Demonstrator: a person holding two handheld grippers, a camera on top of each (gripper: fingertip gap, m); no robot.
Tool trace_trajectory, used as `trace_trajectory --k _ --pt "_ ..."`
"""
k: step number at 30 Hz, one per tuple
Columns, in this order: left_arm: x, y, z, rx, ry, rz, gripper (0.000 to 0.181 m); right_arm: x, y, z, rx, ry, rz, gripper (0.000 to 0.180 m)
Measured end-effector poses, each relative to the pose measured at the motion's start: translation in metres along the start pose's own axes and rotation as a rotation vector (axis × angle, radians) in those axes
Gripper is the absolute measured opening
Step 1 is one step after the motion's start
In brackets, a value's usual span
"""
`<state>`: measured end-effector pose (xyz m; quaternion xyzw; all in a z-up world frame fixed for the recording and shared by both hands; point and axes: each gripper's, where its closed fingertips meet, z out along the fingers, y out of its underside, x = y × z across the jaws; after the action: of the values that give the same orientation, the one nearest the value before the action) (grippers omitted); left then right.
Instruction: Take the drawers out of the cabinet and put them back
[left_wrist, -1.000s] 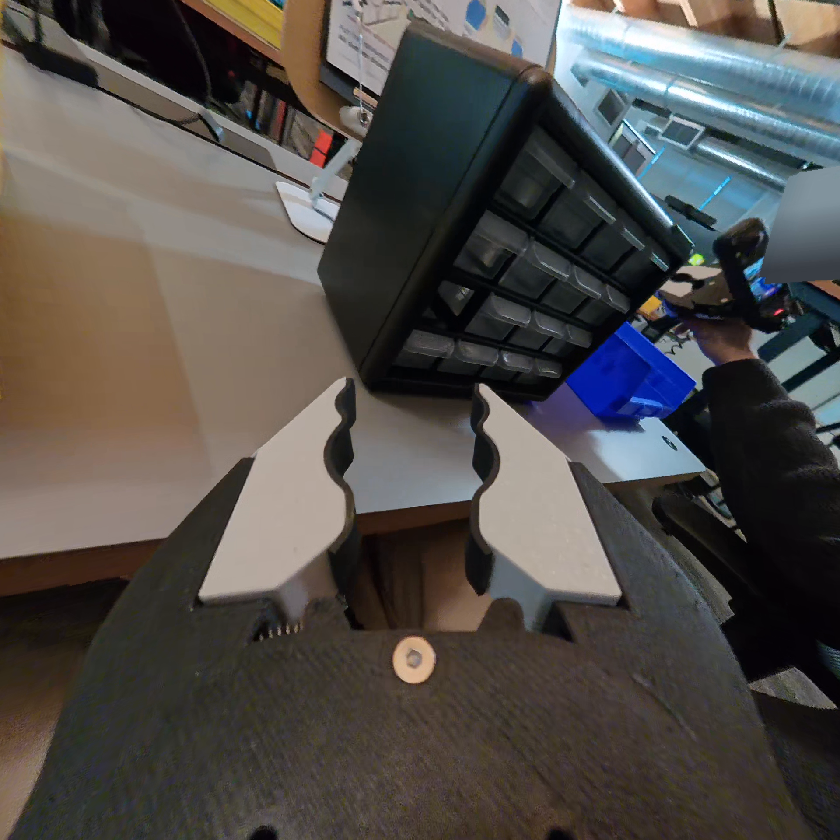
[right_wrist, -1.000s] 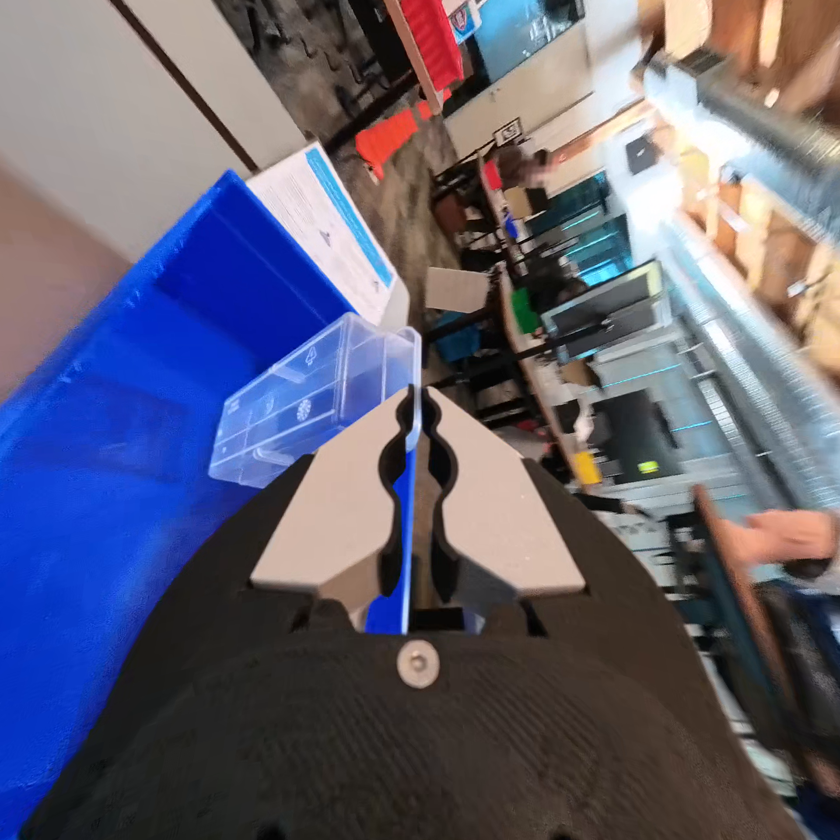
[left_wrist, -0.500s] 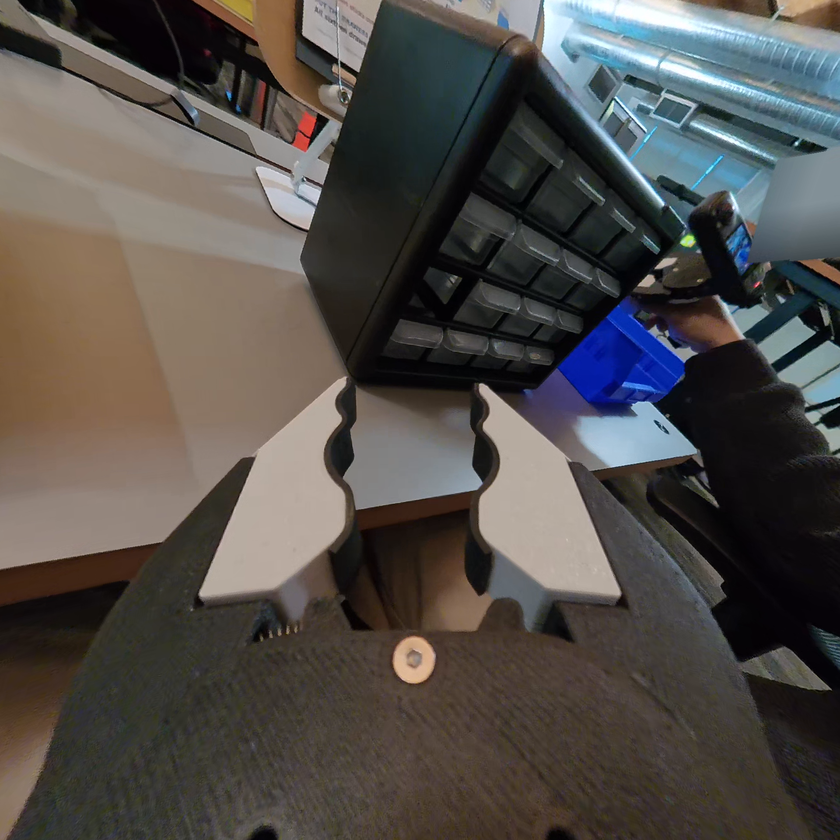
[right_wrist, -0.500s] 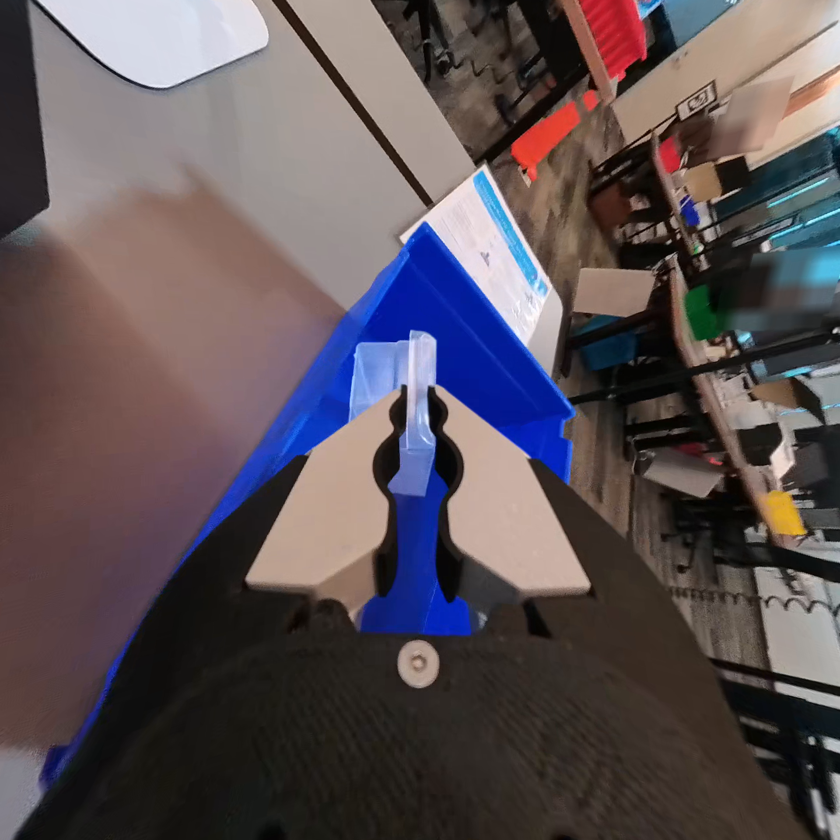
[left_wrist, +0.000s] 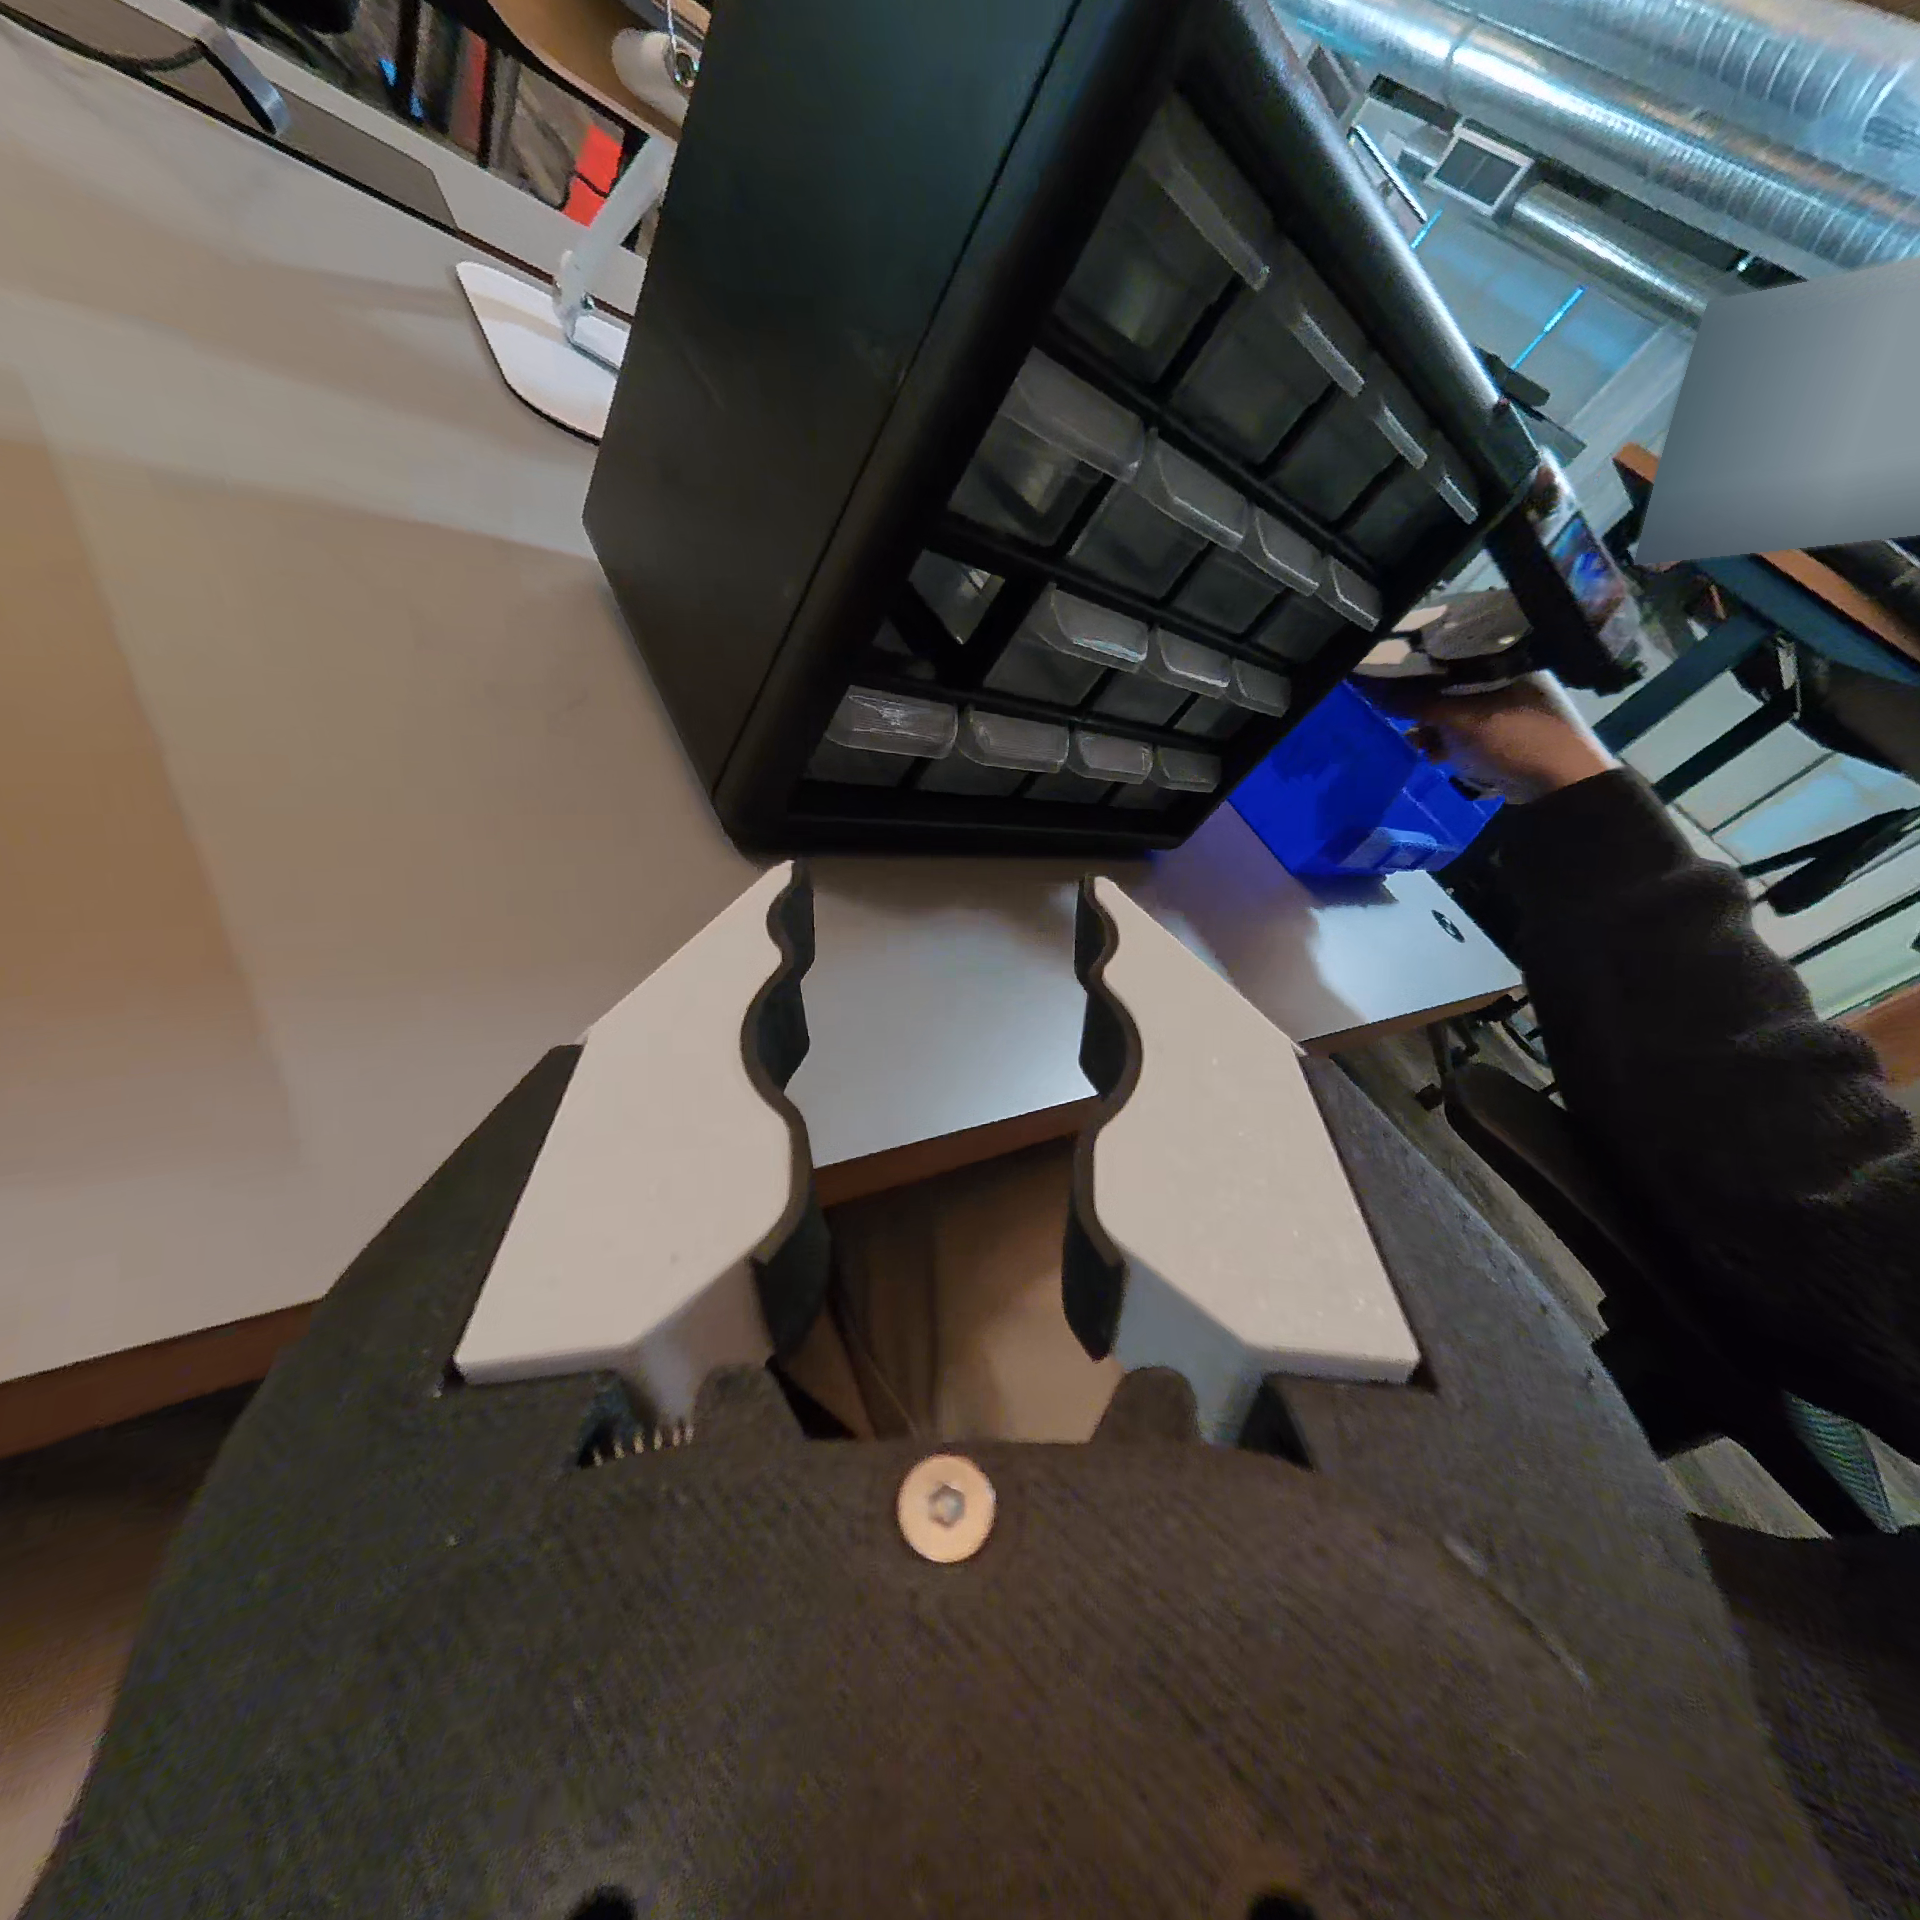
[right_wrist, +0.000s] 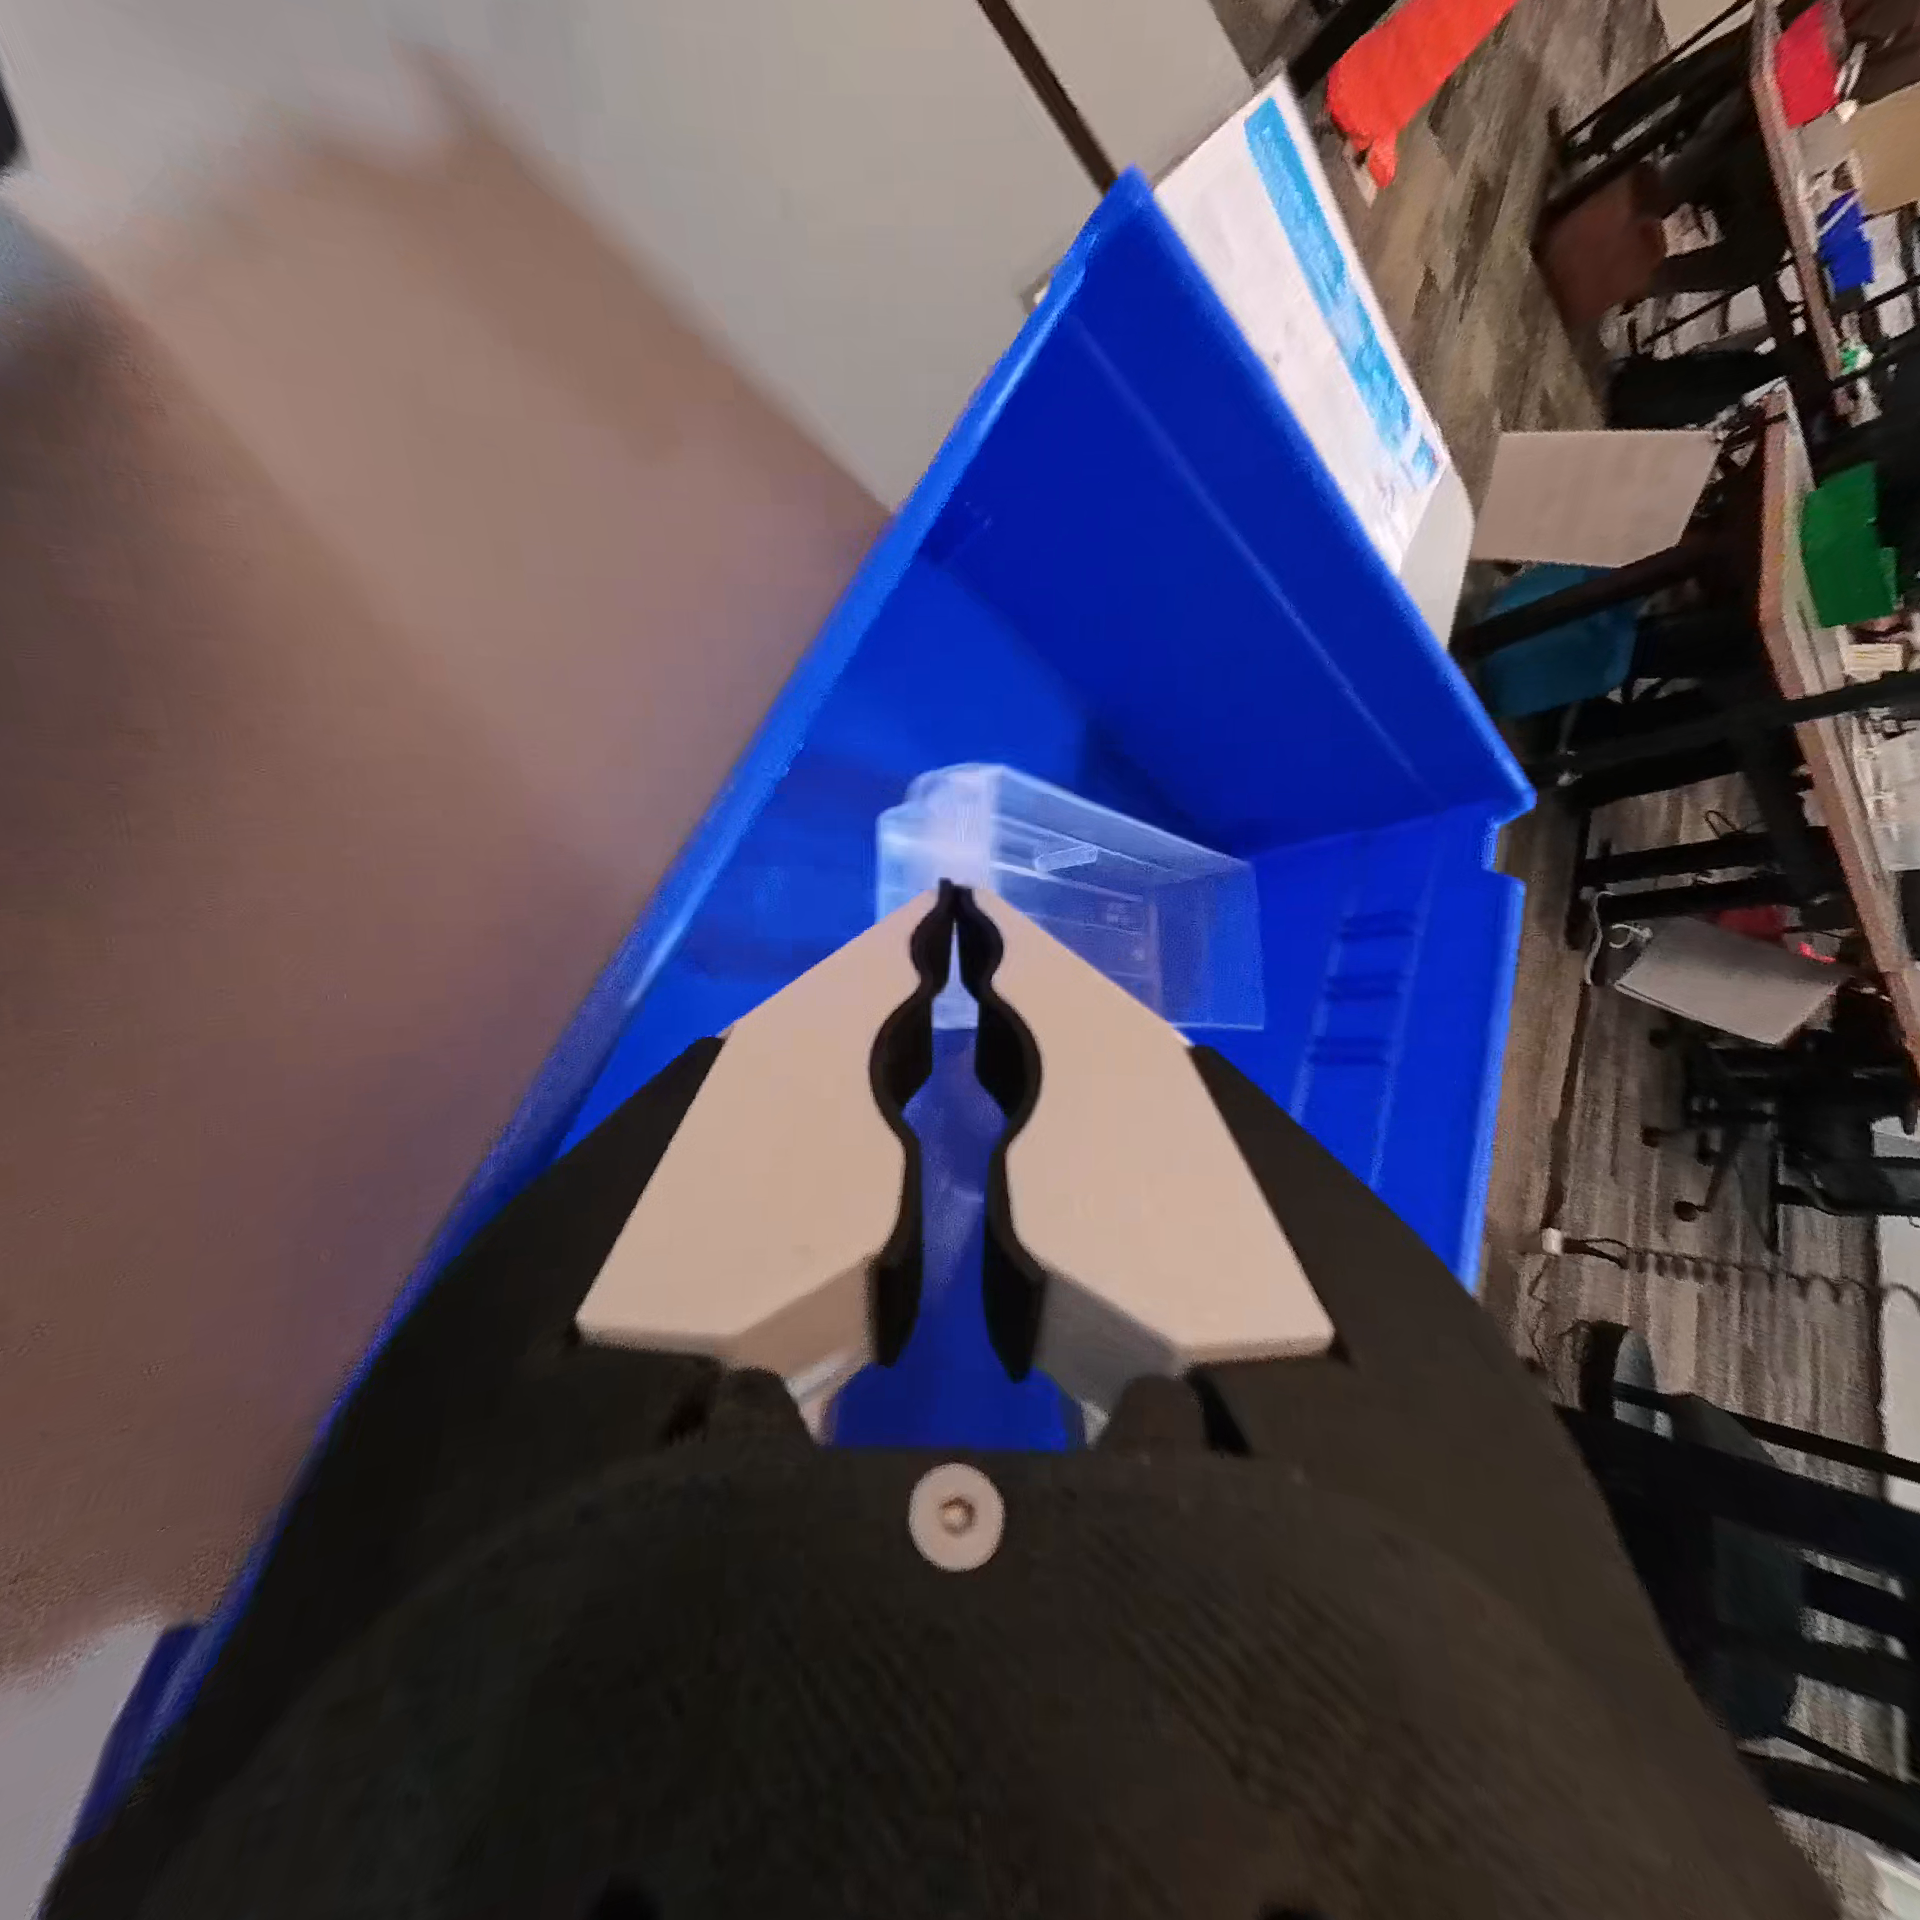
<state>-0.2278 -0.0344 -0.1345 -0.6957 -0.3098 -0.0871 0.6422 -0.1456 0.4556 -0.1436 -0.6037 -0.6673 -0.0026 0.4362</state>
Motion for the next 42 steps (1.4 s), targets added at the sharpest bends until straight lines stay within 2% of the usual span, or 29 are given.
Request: trace_trajectory --k 1,5,9,12,14,18,21,27,32,35,38,42 --pt "0.0 0.0 0.001 -0.003 0.002 0.0 0.049 -0.002 0.004 0.006 -0.013 0.014 -0.005 0.0" --pt "0.001 0.001 0.001 -0.009 0.006 0.0 0.049 0.001 0.019 0.017 -0.037 0.042 0.026 0.001" --pt "0.0 0.001 0.0 -0.01 0.01 -0.008 0.049 0.016 0.018 0.004 0.056 -0.021 0.243 0.0" --pt "0.001 0.005 0.002 -0.035 0.023 -0.023 0.049 0.017 0.038 -0.006 -0.004 -0.151 0.43 0.0" --pt "0.0 0.008 0.003 -0.047 0.019 -0.024 0.048 0.004 0.056 -0.007 -0.101 -0.259 0.506 0.009" --pt "-0.002 0.013 0.004 -0.065 0.002 -0.005 0.048 -0.004 0.084 0.013 -0.256 -0.229 0.45 0.01" --pt "-0.004 0.017 0.0 -0.077 -0.017 0.006 0.048 -0.007 0.09 0.029 -0.313 -0.197 0.391 0.01" --pt "-0.013 0.021 -0.015 -0.068 -0.07 -0.005 0.047 0.013 0.078 0.055 -0.305 -0.078 0.386 0.01" --pt "-0.024 0.024 -0.024 -0.062 -0.124 -0.024 0.046 0.013 0.053 0.076 -0.245 -0.098 0.414 0.006" --pt "-0.028 0.025 -0.026 -0.061 -0.149 -0.022 0.046 0.027 0.049 0.086 -0.228 -0.006 0.388 0.019" --pt "-0.03 0.024 -0.026 -0.059 -0.157 -0.026 0.046 0.03 0.045 0.09 -0.197 0.012 0.396 0.026" --pt "-0.028 0.026 -0.022 -0.075 -0.145 -0.019 0.046 0.038 0.046 0.077 -0.189 0.035 0.404 0.034"
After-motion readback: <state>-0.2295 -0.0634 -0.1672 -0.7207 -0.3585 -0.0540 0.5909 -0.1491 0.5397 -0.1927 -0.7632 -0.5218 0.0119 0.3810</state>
